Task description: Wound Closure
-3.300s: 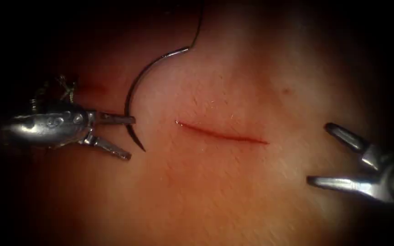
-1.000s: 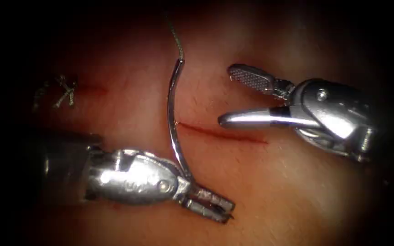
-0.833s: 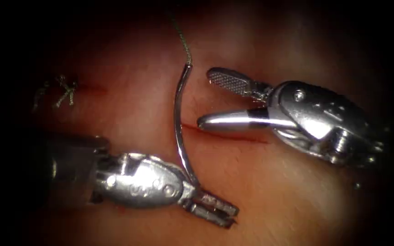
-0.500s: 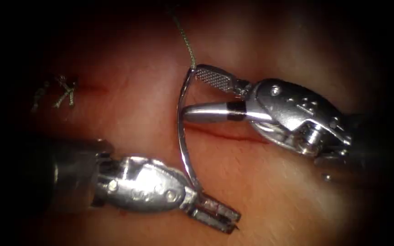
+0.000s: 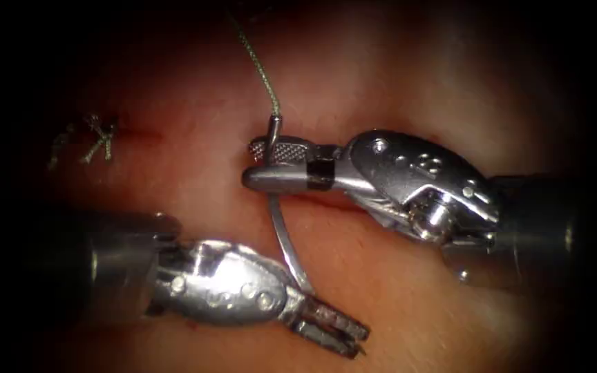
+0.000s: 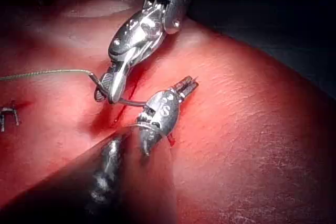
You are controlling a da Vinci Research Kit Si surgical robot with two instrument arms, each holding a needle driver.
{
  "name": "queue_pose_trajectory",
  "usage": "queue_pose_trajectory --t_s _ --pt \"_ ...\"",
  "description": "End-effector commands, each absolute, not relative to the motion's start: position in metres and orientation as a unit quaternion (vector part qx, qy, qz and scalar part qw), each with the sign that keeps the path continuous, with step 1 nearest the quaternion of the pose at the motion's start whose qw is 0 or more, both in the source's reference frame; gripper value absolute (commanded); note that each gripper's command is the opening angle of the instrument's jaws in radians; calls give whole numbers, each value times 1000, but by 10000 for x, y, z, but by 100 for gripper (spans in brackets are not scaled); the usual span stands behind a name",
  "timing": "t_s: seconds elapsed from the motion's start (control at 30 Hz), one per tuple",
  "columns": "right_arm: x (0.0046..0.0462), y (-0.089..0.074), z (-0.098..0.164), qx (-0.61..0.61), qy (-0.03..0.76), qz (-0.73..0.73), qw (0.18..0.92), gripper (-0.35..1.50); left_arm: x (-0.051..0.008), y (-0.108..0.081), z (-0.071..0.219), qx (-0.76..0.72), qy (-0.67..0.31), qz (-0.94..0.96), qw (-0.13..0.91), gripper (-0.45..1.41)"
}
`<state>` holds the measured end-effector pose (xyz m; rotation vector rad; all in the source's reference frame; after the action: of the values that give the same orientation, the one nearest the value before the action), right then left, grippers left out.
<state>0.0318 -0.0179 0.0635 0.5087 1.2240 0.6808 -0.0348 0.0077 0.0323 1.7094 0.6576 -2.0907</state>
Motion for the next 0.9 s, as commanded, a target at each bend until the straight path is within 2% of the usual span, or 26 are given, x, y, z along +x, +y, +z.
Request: queue_pose_trajectory --t_s 0.03,0.2,0.27,0.33,0.47,0.53,0.73,0.9 --pt "324 -178 641 230 558 310 735 -35 -353 77 329 606 232 -739 181 -45" --pt "321 -175 639 229 557 312 735 -35 -353 78 327 602 222 -747 174 -45" --pt "318 -173 638 227 556 315 735 -35 -353 80 326 600 219 -752 164 4" --pt "314 -170 637 222 553 320 736 -35 -352 85 324 596 221 -759 143 37" --pt "300 -158 634 217 545 345 733 -35 -344 96 317 602 210 -762 116 73" --pt "285 -149 632 217 534 374 727 -35 -335 101 315 604 198 -765 102 78" --pt "265 -139 629 247 507 439 699 -35 -324 107 320 594 167 -784 68 113" --pt "264 -137 630 260 518 469 667 -35 -326 119 323 633 130 -763 19 118"
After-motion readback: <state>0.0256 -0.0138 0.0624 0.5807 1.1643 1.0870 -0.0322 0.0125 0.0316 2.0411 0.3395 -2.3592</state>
